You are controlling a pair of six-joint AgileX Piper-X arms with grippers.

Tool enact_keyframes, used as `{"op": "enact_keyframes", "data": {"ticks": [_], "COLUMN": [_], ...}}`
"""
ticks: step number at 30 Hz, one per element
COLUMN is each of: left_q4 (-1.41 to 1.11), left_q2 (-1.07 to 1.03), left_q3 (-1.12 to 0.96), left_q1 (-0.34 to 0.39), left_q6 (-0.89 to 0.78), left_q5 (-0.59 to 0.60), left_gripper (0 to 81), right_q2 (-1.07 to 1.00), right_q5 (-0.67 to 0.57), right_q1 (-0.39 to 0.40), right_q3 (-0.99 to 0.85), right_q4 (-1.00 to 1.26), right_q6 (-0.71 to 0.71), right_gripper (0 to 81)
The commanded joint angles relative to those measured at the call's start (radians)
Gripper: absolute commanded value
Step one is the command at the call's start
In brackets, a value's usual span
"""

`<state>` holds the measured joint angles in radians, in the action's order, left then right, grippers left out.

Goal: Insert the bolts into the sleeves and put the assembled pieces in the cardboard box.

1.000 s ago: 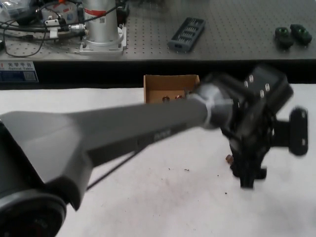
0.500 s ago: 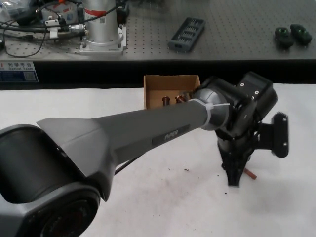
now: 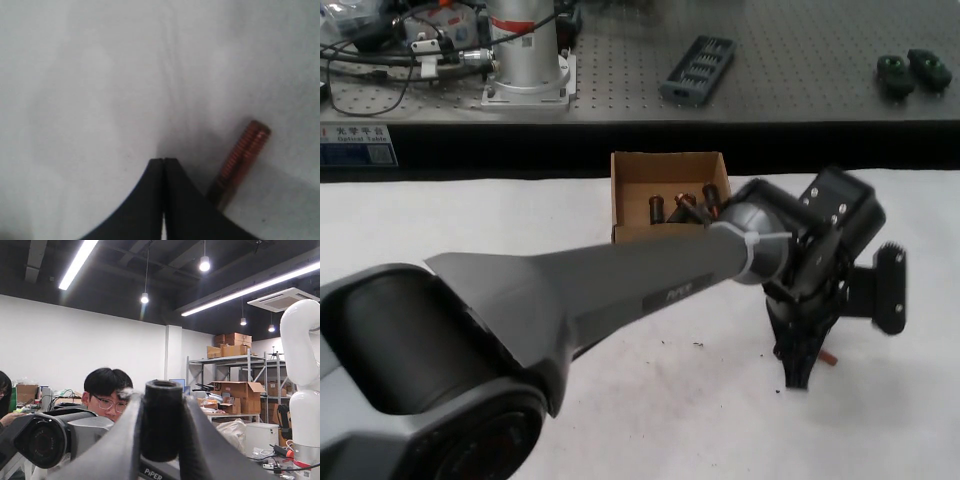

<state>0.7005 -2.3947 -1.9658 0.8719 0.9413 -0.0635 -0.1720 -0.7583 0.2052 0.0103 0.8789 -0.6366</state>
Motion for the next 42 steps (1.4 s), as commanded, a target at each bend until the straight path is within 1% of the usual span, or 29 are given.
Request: {"op": "enact_keyframes", "data": {"ticks": [1, 5, 9, 13, 17, 20, 25, 27, 30, 32, 37, 40, 42], "left_q4": [0.033, 0.117, 0.272, 0.370, 0.386, 0.376, 0.382, 0.389, 0.433, 0.449, 0.446, 0.451, 0.458], "left_q2": [-0.010, -0.010, -0.010, -0.007, 0.009, 0.035, 0.071, 0.078, 0.082, 0.087, 0.094, 0.097, 0.097], "left_q3": [-0.011, -0.011, -0.011, -0.011, -0.011, -0.011, -0.011, -0.011, -0.011, -0.011, -0.011, -0.011, -0.011], "left_q1": [0.003, 0.003, 0.003, -0.011, -0.015, -0.015, -0.015, -0.012, -0.008, -0.001, 0.004, 0.004, 0.004], "left_q6": [0.001, 0.001, -0.013, -0.137, -0.244, -0.306, -0.310, -0.310, -0.268, -0.252, -0.247, -0.232, -0.231], "left_q5": [-0.030, -0.047, -0.090, -0.090, -0.086, -0.079, -0.051, -0.045, 0.036, 0.052, 0.032, -0.040, -0.065], "left_gripper": [0.1, 0.1, 0.1, 0.0, 0.8, 7.5, 23.9, 28.2, 29.7, 29.7, 29.7, 29.7, 29.7], "right_q2": [0.004, 0.004, 0.004, 0.004, 0.004, 0.004, 0.004, 0.004, 0.004, 0.004, 0.004, 0.004, 0.004], "right_q5": [0.005, 0.005, 0.005, 0.005, 0.005, 0.005, 0.005, 0.005, 0.005, 0.005, 0.005, 0.005, 0.005], "right_q1": [-0.005, -0.005, -0.005, -0.005, -0.005, -0.005, -0.005, -0.005, -0.005, -0.005, -0.005, -0.005, -0.005], "right_q3": [-0.010, -0.010, -0.010, -0.010, -0.010, -0.010, -0.010, -0.010, -0.010, -0.010, -0.010, -0.010, -0.010], "right_q4": [0.001, 0.001, 0.001, 0.001, 0.001, -0.004, -0.008, -0.008, -0.008, -0.008, -0.008, -0.008, -0.008], "right_q6": [0.005, 0.005, 0.005, 0.005, 0.005, 0.005, 0.005, 0.005, 0.005, 0.005, 0.005, 0.005, 0.005], "right_gripper": [7.1, 7.1, 7.1, 7.1, 7.1, 7.1, 7.1, 7.1, 7.1, 7.1, 7.1, 7.1, 7.1]}}
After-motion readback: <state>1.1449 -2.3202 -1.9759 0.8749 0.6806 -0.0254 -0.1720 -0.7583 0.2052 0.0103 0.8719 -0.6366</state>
